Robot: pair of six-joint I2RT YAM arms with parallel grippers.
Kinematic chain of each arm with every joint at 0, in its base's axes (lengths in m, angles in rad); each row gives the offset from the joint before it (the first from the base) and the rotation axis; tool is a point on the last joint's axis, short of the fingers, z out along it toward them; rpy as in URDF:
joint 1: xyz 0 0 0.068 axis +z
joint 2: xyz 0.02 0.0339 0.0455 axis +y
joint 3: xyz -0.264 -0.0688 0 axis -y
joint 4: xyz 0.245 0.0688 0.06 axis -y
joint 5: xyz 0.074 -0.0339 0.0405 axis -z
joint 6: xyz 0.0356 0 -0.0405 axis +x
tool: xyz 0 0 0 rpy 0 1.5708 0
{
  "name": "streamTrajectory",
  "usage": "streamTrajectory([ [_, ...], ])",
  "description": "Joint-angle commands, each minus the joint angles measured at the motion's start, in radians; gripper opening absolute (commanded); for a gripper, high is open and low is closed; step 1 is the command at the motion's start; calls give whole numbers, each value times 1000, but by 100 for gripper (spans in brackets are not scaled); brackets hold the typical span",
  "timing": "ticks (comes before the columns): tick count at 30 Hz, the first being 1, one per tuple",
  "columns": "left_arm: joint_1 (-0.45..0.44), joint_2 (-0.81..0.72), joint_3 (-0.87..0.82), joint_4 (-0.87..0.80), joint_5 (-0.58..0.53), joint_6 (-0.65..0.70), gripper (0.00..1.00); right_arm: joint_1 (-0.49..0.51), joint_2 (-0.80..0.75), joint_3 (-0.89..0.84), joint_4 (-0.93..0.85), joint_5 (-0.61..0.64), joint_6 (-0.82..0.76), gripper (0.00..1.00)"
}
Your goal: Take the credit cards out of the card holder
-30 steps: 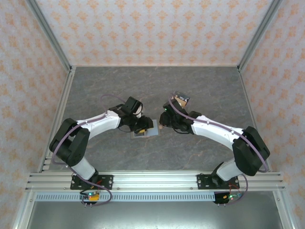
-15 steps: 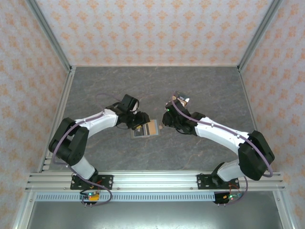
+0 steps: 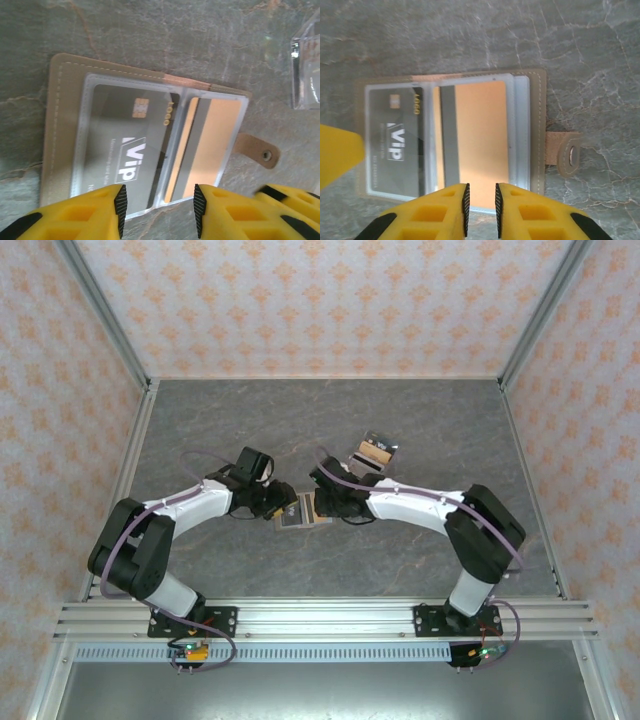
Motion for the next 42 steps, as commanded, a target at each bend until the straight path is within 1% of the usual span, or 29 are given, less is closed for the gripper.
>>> streamTrajectory([
  [1,-12,17,0,62,43,-13,40,-3,27,30,-25,8,7,23],
  [11,-28,62,1,109,73,-21,35,-20,76,28,-22,-9,26,23],
  [24,-31,121,-22,168,88,-26,27,-25,108,25,-8,-41,22,18],
  [30,-31,139,-47,204,91,-30,25,-28,119,27,-10,-50,23,17],
  [42,-32,178,-58,295,157,-9,22,-29,141,40,-12,-81,13,15],
])
